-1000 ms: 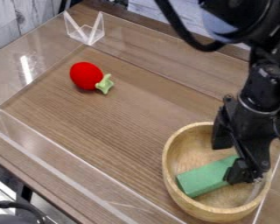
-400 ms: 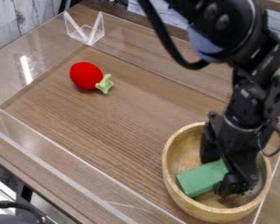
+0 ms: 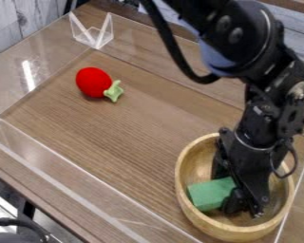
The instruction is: Remove the green block from the brown bowl and put it on the table
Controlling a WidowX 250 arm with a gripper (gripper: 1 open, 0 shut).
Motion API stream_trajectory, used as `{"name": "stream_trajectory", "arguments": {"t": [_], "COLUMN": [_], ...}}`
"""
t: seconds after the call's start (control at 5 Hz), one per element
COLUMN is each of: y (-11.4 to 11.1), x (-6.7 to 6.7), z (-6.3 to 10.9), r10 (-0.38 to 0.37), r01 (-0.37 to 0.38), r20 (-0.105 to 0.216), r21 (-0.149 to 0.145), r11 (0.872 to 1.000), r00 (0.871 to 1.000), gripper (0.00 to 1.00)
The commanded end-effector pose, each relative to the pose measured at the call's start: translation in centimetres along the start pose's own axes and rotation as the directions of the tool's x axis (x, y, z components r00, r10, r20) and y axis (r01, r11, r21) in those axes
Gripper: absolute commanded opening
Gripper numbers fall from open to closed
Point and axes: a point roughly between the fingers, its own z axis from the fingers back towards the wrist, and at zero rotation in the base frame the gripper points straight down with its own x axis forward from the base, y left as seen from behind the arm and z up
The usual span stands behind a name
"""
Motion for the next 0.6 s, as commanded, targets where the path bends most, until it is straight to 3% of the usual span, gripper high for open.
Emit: {"name": "stream_trajectory", "arguments": {"t": [0.0, 0.2, 0.4], "y": [0.8, 2.8, 6.2], "x": [1.0, 0.5, -1.8], "z": [4.3, 7.8, 8.6], "r10": [-0.012, 0.016, 0.092], "r01": [0.007, -0.029, -0.113], "r20": [0.073, 0.108, 0.13], "r21": [0.06, 0.119, 0.16], "r11": [0.998, 0.992, 0.981], "r00": [0.997, 0.994, 0.987], "gripper": [0.0, 0.0, 0.0]}}
